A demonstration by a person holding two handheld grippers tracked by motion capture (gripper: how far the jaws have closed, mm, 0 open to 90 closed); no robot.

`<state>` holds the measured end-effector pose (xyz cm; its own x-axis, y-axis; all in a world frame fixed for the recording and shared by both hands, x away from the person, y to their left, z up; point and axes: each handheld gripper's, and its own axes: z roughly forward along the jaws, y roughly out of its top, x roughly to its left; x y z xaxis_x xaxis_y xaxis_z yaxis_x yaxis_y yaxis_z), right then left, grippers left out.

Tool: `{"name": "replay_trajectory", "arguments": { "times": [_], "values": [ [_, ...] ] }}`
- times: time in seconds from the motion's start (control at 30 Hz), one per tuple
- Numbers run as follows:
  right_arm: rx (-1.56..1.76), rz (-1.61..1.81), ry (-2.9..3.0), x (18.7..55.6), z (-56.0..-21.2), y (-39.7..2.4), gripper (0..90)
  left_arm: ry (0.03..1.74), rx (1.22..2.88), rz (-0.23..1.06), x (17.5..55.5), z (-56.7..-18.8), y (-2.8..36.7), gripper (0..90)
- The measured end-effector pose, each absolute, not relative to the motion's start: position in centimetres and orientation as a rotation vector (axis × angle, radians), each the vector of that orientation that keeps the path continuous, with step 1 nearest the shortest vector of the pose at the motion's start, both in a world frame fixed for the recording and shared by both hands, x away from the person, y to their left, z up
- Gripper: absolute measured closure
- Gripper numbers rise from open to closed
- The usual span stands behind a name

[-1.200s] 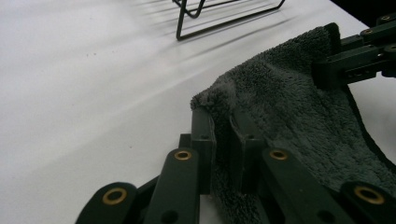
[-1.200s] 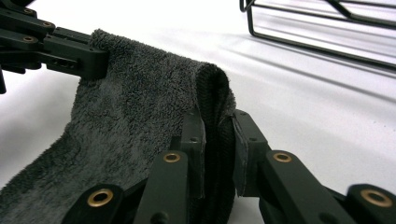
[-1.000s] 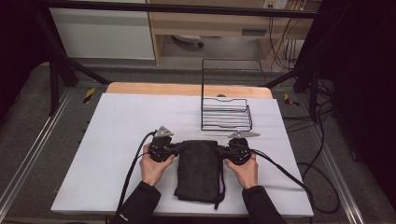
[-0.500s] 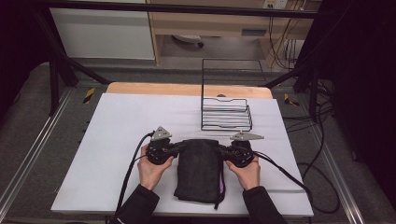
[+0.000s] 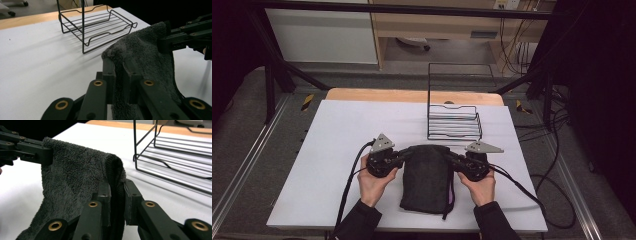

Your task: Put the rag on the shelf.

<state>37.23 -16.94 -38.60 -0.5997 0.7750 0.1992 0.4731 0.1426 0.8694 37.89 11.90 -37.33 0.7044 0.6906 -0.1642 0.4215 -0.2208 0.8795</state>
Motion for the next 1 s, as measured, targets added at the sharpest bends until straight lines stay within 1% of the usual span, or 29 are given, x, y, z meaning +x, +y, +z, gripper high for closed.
{"name": "replay_trajectory", "arguments": {
  "times": [0.27,1.0],
  "values": [
    [1.186,1.464,2.080,36.7,-37.4,-17.3,78.9,0.842,1.822,0.348,37.5,-36.0,11.5,81.5],
    [1.074,1.522,1.900,35.5,-32.1,-19.1,79.2,0.744,1.723,0.429,37.4,-31.5,10.2,81.7]
  ]
}}
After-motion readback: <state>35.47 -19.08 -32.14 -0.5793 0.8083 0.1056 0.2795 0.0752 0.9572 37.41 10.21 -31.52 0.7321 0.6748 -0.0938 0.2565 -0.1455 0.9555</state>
